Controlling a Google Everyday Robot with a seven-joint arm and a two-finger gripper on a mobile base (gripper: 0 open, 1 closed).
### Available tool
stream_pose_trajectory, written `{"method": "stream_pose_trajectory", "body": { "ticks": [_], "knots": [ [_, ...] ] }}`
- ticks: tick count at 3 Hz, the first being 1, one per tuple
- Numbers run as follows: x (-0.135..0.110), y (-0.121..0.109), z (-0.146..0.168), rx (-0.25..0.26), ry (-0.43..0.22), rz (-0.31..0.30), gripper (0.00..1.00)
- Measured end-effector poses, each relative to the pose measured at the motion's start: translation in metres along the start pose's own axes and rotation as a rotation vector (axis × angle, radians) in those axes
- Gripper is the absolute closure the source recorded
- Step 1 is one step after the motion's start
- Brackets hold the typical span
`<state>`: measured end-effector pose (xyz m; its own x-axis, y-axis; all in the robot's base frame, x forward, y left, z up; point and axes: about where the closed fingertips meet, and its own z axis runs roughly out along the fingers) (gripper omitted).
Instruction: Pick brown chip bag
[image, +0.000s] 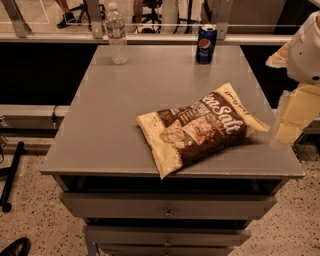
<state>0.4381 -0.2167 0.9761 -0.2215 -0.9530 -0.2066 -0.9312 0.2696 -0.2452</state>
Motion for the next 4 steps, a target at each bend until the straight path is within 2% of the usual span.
{"method": "stream_pose_trajectory", "body": {
  "ticks": [1, 2, 3, 4],
  "knots": [
    [0.0, 0.0, 0.001, -0.001, -0.005, -0.001, 0.0],
    [-0.005, -0.002, 0.02, -0.027, -0.071, -0.01, 0.0],
    [-0.016, -0.015, 0.063, -0.059, -0.179, -0.011, 0.0],
    [-0.023, -0.024, 0.095, -0.069, -0.271, 0.012, 0.0]
  ]
}}
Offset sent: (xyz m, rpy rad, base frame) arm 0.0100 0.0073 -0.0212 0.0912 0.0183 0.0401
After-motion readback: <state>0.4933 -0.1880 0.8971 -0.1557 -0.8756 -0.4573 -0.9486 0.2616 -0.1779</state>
